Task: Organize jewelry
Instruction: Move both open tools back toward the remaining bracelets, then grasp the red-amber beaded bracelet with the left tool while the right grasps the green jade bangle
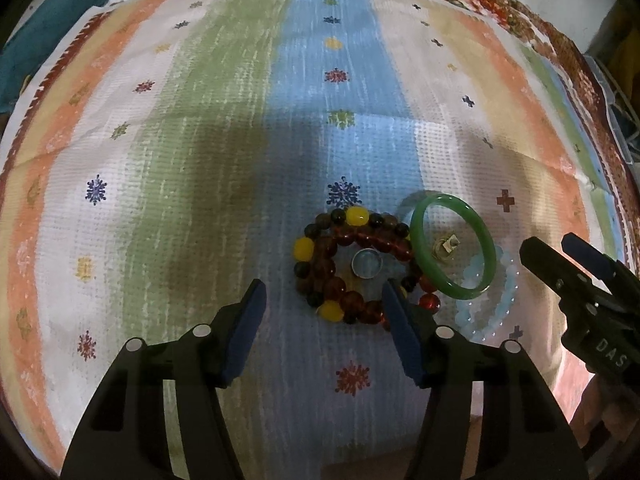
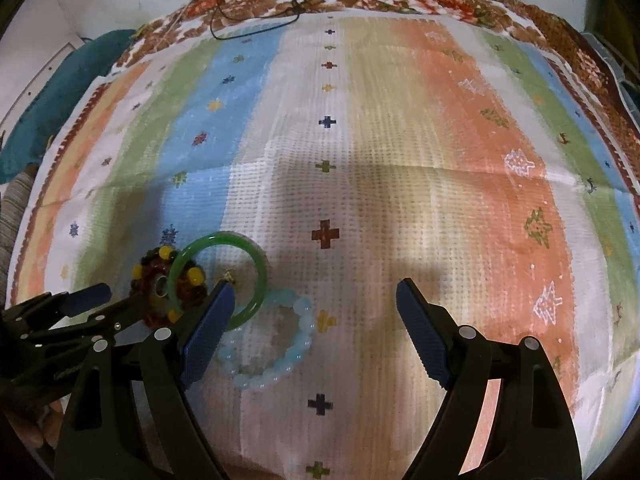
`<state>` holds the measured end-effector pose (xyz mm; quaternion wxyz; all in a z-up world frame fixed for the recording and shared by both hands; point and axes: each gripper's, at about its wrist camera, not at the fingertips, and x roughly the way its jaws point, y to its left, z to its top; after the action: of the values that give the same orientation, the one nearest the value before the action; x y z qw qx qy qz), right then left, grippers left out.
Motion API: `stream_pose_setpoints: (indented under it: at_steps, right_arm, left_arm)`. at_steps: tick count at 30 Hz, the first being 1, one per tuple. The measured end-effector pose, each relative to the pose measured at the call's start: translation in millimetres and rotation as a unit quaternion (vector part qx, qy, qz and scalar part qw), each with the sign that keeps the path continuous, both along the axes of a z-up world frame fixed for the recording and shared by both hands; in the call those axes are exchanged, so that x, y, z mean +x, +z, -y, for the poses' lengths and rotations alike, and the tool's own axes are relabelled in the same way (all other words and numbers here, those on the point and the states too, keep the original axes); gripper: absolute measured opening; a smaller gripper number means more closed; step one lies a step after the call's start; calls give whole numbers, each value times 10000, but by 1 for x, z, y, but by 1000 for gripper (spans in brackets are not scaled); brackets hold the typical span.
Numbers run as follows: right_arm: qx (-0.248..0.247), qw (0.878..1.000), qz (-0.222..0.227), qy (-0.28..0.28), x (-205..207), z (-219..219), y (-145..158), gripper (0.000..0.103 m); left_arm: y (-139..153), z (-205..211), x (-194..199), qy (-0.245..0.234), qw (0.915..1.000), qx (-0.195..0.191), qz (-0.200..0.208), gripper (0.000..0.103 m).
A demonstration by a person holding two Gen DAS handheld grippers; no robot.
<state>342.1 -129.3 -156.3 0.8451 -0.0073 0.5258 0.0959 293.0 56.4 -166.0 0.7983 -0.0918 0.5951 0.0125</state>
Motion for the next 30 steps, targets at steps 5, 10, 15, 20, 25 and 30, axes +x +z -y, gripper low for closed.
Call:
stream_pose_setpoints:
  at_steps: [5,10,15,20,25,30]
  right_arm:
    - [-55,9999,-5,104,7,-8,-6,83]
    - [120,9997,-218,67,15,-9,-16,80]
    - [54,9995,-304,94,20,-13,-24,65]
    - [65,9993,-316,168,20,-16,-25,51]
    - [9,9989,-356,296,18,-22,-29,40]
    - [35,9981,-431,436,16,-27,-30,14]
  left_arm:
    - [-4,0,3,-47,10000,-11,-39,49]
    - [-9,0,5,-104,9999,-33,-101,38]
    - [-9,1,4,-163,9998,8,-71,31]
    - [-8,3,3,-231,9997,66,-35,23]
    - [-7,7,5,-221,9997,75,-24,21]
    - [-2,7,5,-211,9997,118,21,13]
